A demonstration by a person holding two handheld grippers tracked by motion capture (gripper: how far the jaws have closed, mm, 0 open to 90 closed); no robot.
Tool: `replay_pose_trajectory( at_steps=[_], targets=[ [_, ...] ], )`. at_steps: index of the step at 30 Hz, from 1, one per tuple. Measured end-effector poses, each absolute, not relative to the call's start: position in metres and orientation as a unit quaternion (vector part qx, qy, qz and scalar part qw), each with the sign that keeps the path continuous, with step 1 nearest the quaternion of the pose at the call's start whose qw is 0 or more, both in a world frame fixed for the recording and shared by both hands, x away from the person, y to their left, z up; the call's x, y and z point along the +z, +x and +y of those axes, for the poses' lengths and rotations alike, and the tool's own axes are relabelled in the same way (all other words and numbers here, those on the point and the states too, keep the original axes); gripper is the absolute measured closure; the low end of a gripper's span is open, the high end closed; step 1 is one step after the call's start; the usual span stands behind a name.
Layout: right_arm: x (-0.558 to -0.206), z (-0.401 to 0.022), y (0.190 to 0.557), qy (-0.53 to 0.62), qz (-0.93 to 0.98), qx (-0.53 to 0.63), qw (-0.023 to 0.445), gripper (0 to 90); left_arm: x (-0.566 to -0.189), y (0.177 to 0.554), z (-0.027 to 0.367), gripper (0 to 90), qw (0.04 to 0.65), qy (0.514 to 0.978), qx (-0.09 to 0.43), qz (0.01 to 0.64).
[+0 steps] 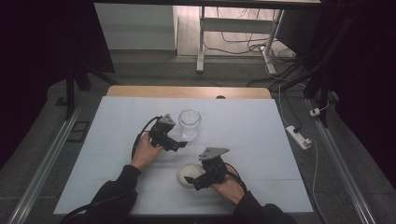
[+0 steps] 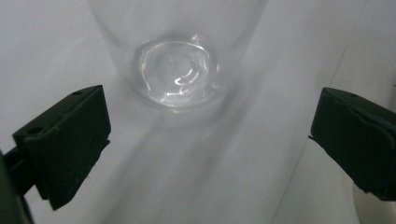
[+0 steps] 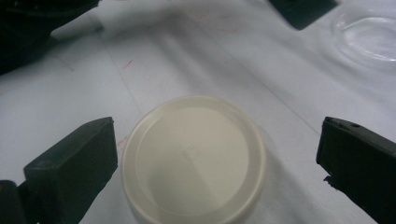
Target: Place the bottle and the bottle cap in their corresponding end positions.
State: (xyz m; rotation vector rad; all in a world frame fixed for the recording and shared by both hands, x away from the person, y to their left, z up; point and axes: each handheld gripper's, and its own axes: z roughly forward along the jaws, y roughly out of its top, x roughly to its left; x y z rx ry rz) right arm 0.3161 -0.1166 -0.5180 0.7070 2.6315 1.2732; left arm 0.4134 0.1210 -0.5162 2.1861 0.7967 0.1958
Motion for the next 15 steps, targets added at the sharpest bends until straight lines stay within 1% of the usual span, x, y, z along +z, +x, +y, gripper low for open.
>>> replay_pose_trajectory(
  at_steps=[5, 15],
  targets=[
    [-0.516, -0.123, 0.318, 0.246, 0.871, 0.419, 0.069, 0.0, -0.516, 0.406, 0.124, 0.0, 0.391, 0.861, 0.069, 0.319],
    [-0.512, -0.138, 0.324, 0.268, 0.866, 0.413, 0.091, 0.0, -0.517, 0.390, 0.129, 0.0, 0.375, 0.872, 0.053, 0.311]
  ],
)
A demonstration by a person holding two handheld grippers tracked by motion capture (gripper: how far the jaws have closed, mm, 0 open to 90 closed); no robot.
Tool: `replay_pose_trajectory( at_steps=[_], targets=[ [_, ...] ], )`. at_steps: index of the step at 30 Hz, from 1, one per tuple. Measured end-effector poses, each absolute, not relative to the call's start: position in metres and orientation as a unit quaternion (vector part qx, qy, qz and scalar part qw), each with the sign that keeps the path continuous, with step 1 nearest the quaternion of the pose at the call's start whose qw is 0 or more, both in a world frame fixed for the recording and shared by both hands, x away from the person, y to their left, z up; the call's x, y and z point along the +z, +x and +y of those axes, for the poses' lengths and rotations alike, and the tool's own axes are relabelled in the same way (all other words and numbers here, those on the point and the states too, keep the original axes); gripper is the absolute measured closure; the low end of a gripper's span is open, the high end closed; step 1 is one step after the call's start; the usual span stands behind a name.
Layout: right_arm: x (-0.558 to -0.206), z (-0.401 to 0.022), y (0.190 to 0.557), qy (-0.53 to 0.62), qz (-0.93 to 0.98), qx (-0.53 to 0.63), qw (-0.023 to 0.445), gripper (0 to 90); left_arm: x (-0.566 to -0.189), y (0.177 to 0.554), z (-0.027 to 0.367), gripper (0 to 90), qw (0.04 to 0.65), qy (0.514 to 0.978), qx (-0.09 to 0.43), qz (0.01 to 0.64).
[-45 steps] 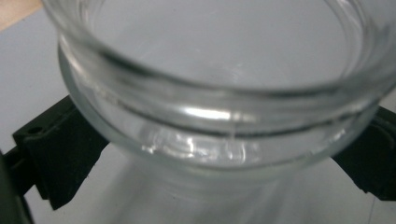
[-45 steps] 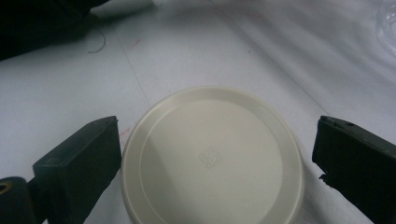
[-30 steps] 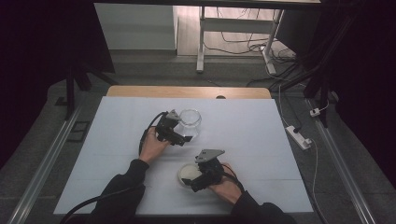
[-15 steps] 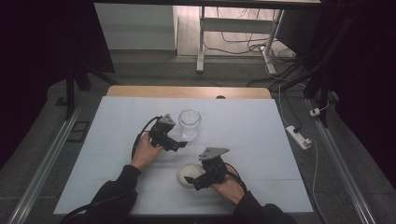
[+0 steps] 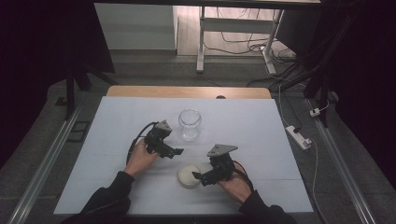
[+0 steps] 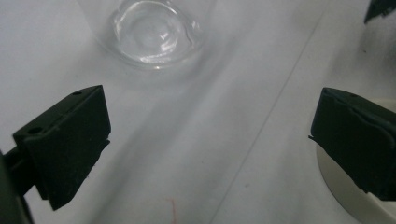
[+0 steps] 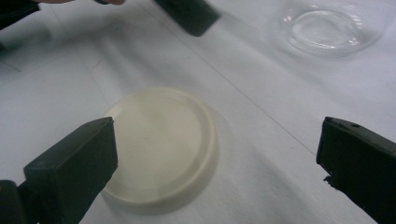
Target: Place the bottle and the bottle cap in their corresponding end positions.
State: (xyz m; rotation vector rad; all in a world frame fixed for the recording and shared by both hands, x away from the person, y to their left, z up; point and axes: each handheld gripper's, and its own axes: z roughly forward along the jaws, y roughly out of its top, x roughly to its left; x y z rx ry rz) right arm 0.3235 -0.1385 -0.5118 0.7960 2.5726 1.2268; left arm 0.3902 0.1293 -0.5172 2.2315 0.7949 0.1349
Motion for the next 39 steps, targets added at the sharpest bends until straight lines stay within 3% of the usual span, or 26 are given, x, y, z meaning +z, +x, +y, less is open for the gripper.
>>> replay_pose_trajectory(
  at_steps=[22, 39],
  targets=[
    [-0.506, -0.169, 0.325, 0.285, 0.871, 0.383, 0.112, 0.0, -0.513, 0.334, 0.158, 0.0, 0.364, 0.870, 0.054, 0.329],
    [-0.503, -0.202, 0.309, 0.300, 0.869, 0.371, 0.130, 0.0, -0.510, 0.287, 0.202, 0.0, 0.369, 0.850, 0.064, 0.370]
  ],
)
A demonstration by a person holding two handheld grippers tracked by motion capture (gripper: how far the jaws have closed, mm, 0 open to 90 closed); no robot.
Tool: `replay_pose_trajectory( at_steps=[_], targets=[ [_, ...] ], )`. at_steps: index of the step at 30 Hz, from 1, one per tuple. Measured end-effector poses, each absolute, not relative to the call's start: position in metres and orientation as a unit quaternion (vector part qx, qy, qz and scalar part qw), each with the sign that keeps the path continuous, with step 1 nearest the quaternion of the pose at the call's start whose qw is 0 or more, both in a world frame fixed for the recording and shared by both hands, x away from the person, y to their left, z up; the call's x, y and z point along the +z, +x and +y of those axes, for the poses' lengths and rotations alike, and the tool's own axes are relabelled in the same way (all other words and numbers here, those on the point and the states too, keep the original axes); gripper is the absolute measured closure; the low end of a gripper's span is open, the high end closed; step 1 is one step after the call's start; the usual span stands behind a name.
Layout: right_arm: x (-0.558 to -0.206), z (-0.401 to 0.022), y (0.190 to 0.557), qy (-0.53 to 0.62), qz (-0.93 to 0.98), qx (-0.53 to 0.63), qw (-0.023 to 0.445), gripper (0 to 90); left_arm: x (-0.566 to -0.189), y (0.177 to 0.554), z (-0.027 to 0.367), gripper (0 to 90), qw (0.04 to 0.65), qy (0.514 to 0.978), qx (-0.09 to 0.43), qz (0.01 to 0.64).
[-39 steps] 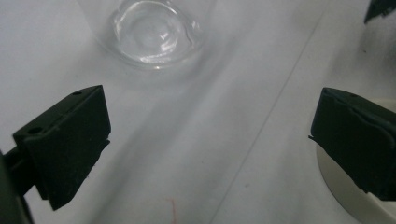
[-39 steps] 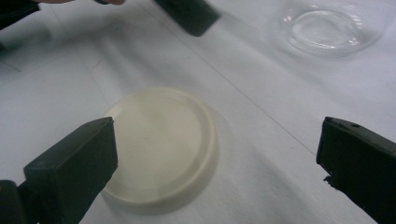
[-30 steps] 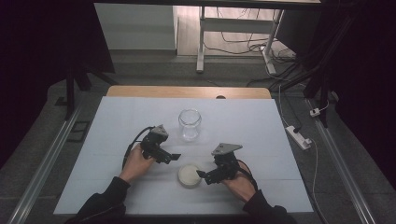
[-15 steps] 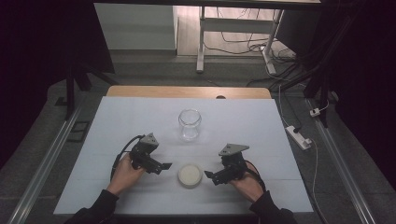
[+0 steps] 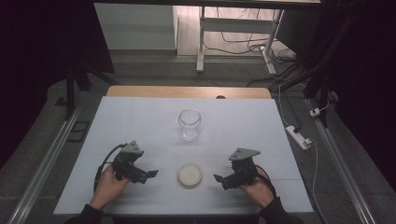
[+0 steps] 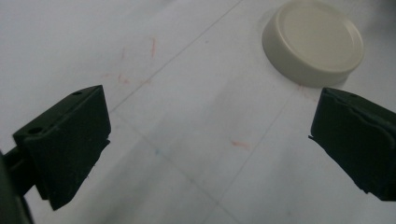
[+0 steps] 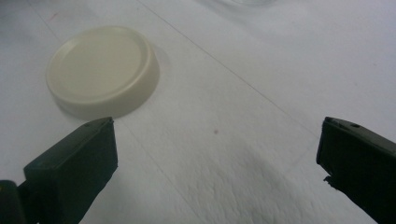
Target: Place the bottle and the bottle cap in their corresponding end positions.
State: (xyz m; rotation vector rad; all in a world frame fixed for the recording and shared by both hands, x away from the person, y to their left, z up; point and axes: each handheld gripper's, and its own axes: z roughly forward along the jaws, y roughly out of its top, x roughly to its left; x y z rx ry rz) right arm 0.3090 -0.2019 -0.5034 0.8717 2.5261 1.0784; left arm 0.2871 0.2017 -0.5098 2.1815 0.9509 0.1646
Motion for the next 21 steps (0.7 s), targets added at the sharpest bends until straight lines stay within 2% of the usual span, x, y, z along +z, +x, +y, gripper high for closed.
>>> replay_pose_trajectory(
  at_steps=[21],
  targets=[
    [-0.502, -0.266, 0.283, 0.362, 0.842, 0.373, 0.145, 0.0, -0.518, 0.229, 0.257, 0.0, 0.374, 0.814, 0.083, 0.437]
  ],
)
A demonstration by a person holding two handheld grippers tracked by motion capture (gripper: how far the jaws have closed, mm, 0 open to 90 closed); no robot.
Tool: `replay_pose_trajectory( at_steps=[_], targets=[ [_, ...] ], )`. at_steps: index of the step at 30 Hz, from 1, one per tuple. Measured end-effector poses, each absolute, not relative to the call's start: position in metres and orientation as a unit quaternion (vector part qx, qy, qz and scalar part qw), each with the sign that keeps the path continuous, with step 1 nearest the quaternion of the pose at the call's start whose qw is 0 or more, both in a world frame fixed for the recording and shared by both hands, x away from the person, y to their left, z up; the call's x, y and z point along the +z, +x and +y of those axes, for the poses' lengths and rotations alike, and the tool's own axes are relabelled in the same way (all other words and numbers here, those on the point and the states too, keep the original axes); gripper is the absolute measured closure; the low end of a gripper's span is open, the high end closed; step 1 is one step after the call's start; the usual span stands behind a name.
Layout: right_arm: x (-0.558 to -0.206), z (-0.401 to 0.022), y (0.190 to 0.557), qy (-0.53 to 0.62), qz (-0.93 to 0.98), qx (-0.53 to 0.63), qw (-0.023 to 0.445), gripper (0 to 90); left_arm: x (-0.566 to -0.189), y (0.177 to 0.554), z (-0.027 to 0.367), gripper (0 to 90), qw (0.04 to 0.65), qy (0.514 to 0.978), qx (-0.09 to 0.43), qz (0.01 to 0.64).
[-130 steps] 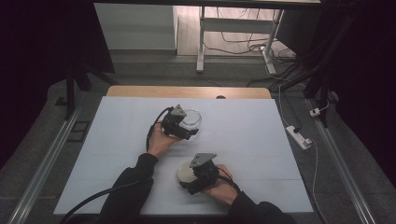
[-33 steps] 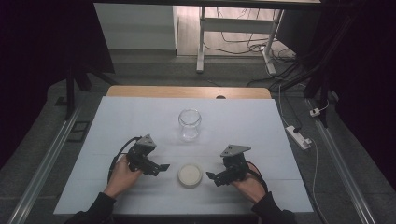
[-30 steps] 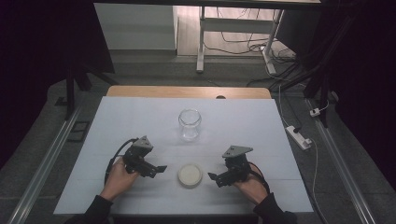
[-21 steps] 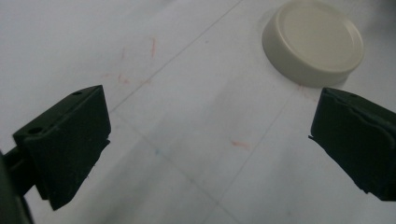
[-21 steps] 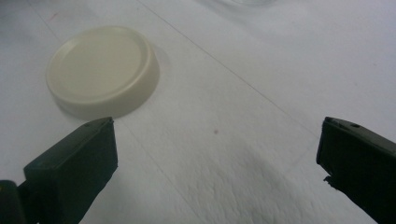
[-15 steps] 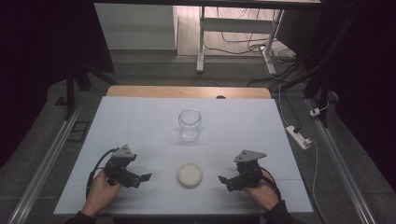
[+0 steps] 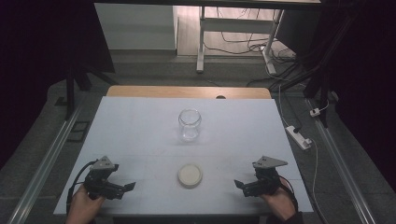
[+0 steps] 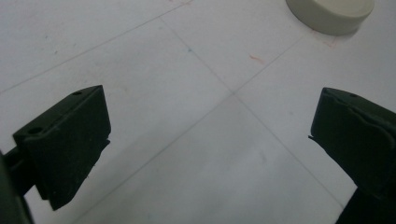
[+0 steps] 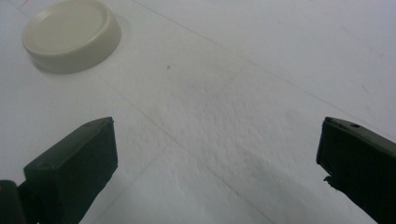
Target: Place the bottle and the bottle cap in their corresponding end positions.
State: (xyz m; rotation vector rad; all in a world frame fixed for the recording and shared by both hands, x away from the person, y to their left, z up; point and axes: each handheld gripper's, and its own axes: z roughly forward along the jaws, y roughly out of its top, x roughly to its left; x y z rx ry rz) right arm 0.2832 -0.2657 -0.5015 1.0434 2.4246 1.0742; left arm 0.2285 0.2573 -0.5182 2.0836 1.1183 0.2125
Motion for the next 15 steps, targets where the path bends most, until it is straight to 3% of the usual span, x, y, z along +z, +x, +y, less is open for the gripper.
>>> replay_pose_trajectory(
  at_steps=[15],
  targets=[
    [-0.502, -0.300, 0.265, 0.416, 0.822, 0.363, 0.142, 0.0, -0.527, 0.196, 0.287, 0.0, 0.364, 0.796, 0.092, 0.475]
  ],
)
